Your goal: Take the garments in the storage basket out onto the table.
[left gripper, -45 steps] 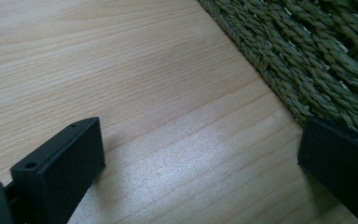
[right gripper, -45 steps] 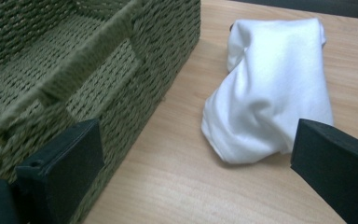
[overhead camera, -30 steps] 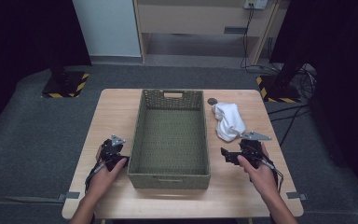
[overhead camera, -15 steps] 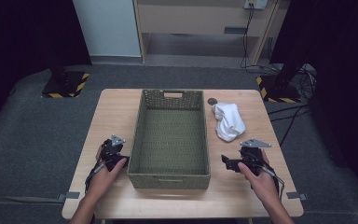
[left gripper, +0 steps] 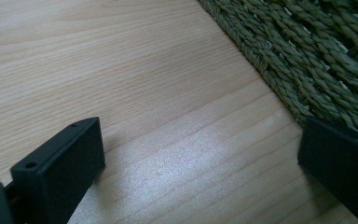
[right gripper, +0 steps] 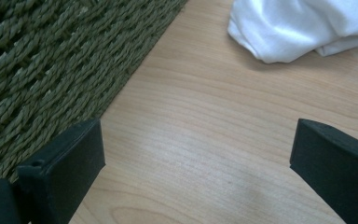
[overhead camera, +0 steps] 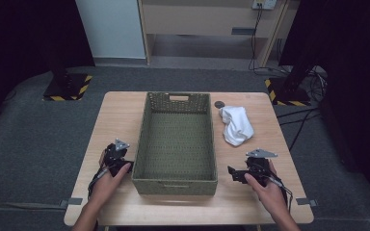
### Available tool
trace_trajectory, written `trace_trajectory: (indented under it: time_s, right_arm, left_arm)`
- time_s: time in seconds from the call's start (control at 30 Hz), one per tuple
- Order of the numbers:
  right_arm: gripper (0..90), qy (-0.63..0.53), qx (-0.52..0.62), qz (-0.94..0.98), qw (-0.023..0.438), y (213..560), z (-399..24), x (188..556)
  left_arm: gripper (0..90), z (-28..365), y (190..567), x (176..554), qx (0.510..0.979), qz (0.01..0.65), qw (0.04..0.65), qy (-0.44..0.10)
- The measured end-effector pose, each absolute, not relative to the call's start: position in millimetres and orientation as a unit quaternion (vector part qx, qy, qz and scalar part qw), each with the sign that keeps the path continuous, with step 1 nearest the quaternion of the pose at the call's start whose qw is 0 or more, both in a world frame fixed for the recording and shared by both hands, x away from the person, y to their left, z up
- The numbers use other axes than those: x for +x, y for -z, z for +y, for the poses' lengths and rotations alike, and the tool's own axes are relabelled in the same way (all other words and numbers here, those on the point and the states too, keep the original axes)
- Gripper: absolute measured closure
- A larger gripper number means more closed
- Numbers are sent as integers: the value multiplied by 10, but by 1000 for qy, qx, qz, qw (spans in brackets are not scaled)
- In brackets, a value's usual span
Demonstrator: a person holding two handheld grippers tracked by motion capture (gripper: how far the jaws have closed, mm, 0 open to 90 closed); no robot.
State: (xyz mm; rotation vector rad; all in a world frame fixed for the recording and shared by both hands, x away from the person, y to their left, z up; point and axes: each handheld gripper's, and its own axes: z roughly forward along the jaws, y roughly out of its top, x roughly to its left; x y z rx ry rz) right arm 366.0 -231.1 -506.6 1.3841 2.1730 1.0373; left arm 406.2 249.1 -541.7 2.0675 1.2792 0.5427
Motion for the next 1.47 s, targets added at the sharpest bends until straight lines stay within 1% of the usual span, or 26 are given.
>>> trace_trajectory:
  time_s: [0.47, 0.8, 0.9, 0.97, 1.13, 1.47]
  right_arm:
    - [30, -344, 485, 786, 166, 5226, -2254, 3622]
    - [32, -326, 480, 797, 168, 5356, -2211, 3593]
    - [28, -321, 477, 801, 169, 5394, -2198, 3580]
    - [21, -319, 472, 802, 180, 5416, -2187, 3563]
    - [3, -326, 473, 796, 191, 5445, -2175, 3538]
    - [3, -336, 468, 794, 196, 5463, -2190, 3535]
  left_arm:
    - [0, 2491, 5417, 4062, 787, 487, 319, -206]
    - [0, 2491, 5417, 4062, 787, 487, 319, -206]
    - [0, 2491, 5417, 4062, 787, 487, 319, -206]
    - [0, 2491, 5417, 4062, 787, 487, 319, -206]
    - [0, 2491, 5417, 4062, 787, 487, 319, -206]
    - [0, 2491, 5417, 4062, 786, 487, 319, -206]
